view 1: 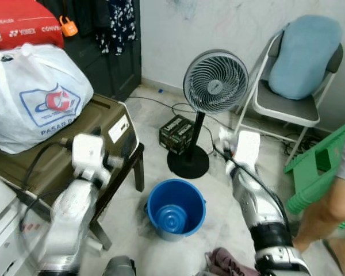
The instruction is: Clean up the room
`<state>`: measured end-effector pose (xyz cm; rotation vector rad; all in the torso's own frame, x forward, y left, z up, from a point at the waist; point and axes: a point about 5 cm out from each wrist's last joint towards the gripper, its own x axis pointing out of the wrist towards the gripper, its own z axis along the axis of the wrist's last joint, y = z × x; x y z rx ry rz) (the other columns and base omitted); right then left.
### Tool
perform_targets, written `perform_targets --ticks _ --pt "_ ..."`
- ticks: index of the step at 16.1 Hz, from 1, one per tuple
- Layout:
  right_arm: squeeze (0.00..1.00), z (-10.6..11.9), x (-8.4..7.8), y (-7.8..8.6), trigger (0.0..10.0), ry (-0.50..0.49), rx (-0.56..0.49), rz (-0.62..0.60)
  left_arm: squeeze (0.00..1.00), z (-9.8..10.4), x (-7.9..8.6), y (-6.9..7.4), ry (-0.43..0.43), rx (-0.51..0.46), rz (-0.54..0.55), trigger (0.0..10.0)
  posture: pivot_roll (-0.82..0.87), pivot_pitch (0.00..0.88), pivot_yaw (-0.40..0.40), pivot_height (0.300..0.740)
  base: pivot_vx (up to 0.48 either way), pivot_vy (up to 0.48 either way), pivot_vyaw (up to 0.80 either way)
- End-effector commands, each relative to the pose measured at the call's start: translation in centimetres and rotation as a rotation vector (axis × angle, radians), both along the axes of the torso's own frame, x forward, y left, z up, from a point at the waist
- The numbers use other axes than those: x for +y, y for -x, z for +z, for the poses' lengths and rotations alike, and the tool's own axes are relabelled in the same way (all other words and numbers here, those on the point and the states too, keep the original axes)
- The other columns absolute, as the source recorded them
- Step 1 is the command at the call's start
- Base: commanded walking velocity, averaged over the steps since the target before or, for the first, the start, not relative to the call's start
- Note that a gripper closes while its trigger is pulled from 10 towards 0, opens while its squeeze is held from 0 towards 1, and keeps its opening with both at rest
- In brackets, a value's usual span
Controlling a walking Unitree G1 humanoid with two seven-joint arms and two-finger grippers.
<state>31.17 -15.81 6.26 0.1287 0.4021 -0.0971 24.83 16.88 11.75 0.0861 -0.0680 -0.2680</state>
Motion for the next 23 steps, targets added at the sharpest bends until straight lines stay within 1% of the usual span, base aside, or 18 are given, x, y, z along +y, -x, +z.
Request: perform_targets --ticks 1,2,3,4,5,7,9,10,12,13,14,15,16,18,22,23 --pt "0.0 -0.8 -0.4 0.3 10.0 0.013 0.041 -0.015 0.0 0.0 -0.6 1.0 -0.026 0.012 -0.067 10.0 0.08 0.082 -0.092 0.74 0.0 0.0 0.0" --pt "0.0 -1.0 -0.4 0.4 10.0 0.022 0.049 -0.014 0.0 -0.1 -0.5 1.4 -0.034 0.023 -0.083 10.0 0.08 0.098 -0.088 0.74 0.0 0.0 0.0" --pt "0.0 -1.2 -0.4 0.6 10.0 0.029 0.065 -0.017 0.0 -0.2 -0.4 2.2 -0.055 0.036 -0.112 10.0 0.09 0.131 -0.077 0.74 0.0 0.0 0.0" --pt "0.0 -1.4 -0.3 0.6 10.0 0.028 0.075 -0.021 0.0 -0.1 -0.3 2.7 -0.07 0.044 -0.129 10.0 0.1 0.16 -0.067 0.74 0.0 0.0 0.0" --pt "0.0 -1.3 0.1 0.5 10.0 0.025 0.082 -0.031 0.0 0.3 0.2 4.0 -0.097 0.063 -0.173 10.0 0.11 0.209 -0.049 0.74 0.0 0.0 0.0" --pt "0.0 -1.3 0.6 0.0 10.0 0.039 0.068 -0.015 0.0 0.7 0.5 5.2 -0.14 0.09 -0.218 10.0 0.14 0.25 -0.028 0.74 0.0 0.0 0.0" --pt "0.0 -1.4 1.0 -0.2 10.0 0.037 0.065 -0.001 0.0 1.1 1.0 6.2 -0.152 0.107 -0.215 10.0 0.17 0.277 -0.016 0.74 0.0 0.0 0.0" --pt "0.0 -1.1 0.9 -0.7 10.0 0.075 0.038 0.02 0.0 1.6 1.6 7.0 -0.168 0.118 -0.197 10.0 0.21 0.306 -0.005 0.74 0.0 0.0 0.0" --pt "0.0 -0.9 0.7 -1.2 10.0 0.088 0.022 0.025 0.0 2.1 2.2 7.7 -0.175 0.132 -0.175 10.0 0.23 0.328 0.007 0.74 0.0 0.0 0.0" --pt "0.0 -0.7 0.7 -2.1 10.0 0.082 0.019 0.04 0.0 2.4 2.8 8.5 -0.192 0.156 -0.167 10.0 0.26 0.348 0.021 0.74 0.0 0.0 0.0" --pt "0.0 -0.6 1.0 -2.5 10.0 0.089 0.014 0.055 0.0 2.6 3.0 8.9 -0.199 0.168 -0.166 10.0 0.27 0.355 0.027 0.74 0.0 0.0 0.0" --pt "0.0 -0.3 1.8 -3.0 10.0 0.088 0.005 0.078 0.0 2.8 3.1 9.1 -0.207 0.178 -0.167 10.0 0.29 0.362 0.037 0.74 0.0 0.0 0.0" --pt "0.0 0.0 3.1 -3.5 10.0 0.085 -0.012 0.109 0.0 3.1 3.4 9.4 -0.218 0.192 -0.169 10.0 0.31 0.37 0.048 0.74 0.0 0.0 0.0" --pt "0.0 0.5 4.7 -4.1 10.0 0.062 -0.03 0.142 0.0 3.4 3.7 9.8 -0.232 0.205 -0.168 10.0 0.33 0.373 0.059 0.74 0.0 0.0 0.0" --pt "0.0 1.8 7.5 -4.7 10.0 0.016 -0.072 0.191 0.0 3.9 4.4 10.1 -0.257 0.219 -0.161 10.0 0.35 0.377 0.071 0.74 0.0 0.0 0.0" --pt "0.0 1.7 7.7 -4.8 10.0 0.015 -0.072 0.192 0.0 4.0 4.4 10.1 -0.259 0.22 -0.158 10.0 0.35 0.377 0.071 0.74 0.0 0.0 0.0"
